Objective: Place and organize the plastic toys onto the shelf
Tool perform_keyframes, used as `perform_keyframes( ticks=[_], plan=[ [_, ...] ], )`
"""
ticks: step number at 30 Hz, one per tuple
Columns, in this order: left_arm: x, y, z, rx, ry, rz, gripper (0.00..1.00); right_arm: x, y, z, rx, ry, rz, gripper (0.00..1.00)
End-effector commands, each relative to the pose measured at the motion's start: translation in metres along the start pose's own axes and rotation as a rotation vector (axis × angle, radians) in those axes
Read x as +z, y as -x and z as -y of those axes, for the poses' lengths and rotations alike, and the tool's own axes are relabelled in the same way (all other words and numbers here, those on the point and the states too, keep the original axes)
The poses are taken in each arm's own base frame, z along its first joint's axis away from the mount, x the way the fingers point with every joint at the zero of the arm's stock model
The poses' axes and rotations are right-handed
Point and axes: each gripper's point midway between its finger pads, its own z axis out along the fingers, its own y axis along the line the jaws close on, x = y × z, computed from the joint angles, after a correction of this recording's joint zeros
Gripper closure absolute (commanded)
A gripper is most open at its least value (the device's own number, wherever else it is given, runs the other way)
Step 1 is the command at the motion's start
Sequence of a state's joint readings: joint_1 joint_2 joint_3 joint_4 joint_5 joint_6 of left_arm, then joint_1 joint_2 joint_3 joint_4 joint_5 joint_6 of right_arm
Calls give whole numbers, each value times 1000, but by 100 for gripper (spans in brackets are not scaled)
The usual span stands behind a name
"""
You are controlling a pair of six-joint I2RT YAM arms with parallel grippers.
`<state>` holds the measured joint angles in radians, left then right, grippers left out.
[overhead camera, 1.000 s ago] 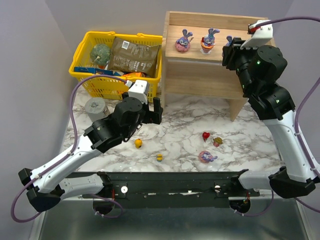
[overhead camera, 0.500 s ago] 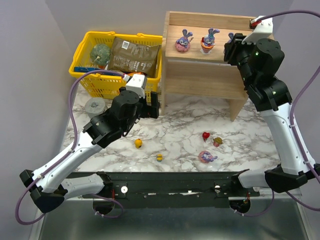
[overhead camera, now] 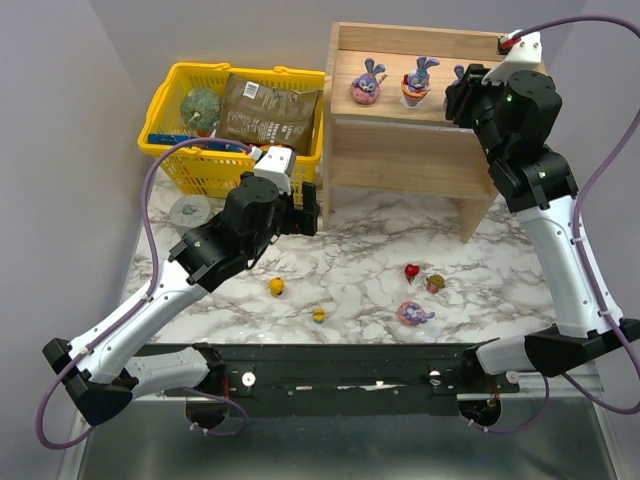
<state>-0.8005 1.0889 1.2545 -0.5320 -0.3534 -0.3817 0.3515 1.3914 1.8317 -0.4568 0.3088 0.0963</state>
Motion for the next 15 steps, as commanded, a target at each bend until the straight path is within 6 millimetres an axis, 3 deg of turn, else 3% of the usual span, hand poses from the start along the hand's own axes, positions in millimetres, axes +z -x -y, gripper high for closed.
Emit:
perform_keyframes(
  ticks=[1, 15],
  plan=[
    [-1, 9, 4, 1, -25, 13, 1, 6, 5, -2, 23, 18, 33, 95],
    [-3, 9, 0, -3, -19, 11, 1, 14, -7, -2, 23, 21, 38, 84]
  ],
)
